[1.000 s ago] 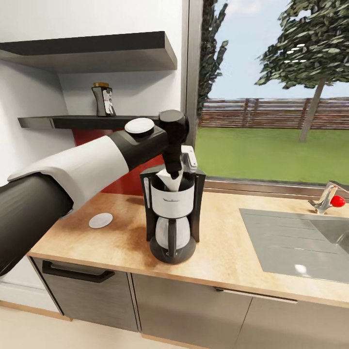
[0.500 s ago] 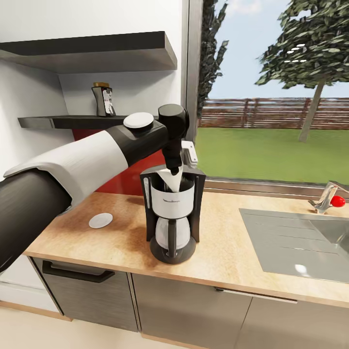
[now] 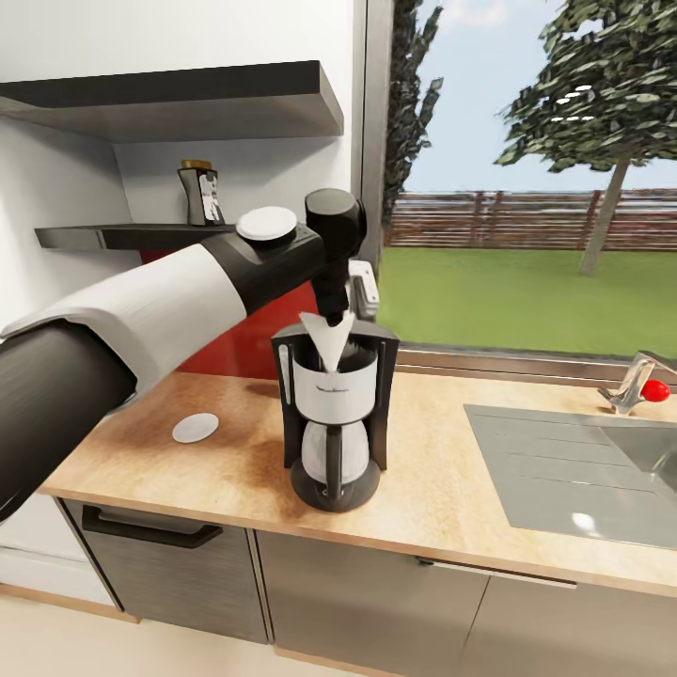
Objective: Set up a coffee station on the kitchen countertop: keep the coffee maker on the countertop, move the bottle of coffee from the kitchen shelf to the counter next to the coffee maker, place a paper coffee filter on top of the coffee maker, put the saucer next to the coffee maker with the coffee cup on the saucer, and place the electric kettle next to the coffee maker.
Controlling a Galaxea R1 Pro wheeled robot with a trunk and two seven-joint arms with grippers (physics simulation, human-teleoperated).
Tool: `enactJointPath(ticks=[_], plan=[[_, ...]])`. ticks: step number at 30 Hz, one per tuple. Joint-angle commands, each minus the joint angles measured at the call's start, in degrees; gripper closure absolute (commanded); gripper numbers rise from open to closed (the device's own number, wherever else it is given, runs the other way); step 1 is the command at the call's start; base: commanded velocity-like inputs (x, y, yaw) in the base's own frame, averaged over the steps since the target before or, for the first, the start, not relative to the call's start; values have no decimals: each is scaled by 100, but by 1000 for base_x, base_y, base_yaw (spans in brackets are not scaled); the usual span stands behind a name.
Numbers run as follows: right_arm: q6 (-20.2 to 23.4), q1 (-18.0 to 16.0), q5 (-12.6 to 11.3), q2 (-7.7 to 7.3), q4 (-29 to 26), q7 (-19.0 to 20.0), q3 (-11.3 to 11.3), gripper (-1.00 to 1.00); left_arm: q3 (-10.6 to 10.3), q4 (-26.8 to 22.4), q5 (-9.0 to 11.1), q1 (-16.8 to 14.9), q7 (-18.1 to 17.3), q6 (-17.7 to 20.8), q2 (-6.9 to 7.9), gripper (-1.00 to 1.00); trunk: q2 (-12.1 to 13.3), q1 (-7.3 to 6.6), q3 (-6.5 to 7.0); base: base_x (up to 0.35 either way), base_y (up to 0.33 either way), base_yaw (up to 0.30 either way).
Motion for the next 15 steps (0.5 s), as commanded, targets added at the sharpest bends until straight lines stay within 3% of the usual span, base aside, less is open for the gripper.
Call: enactJointPath(ticks=[1, 15], plan=[[-22, -3, 0, 2, 3, 5, -30, -100, 12, -5, -76, -15, -57, 33, -1, -100, -10, 3, -11, 0, 0, 0], [-20, -3, 0, 2, 3, 7, -30, -100, 96, -3, -90, -250, -57, 33, -1, -100, -10, 3, -11, 0, 0, 0]])
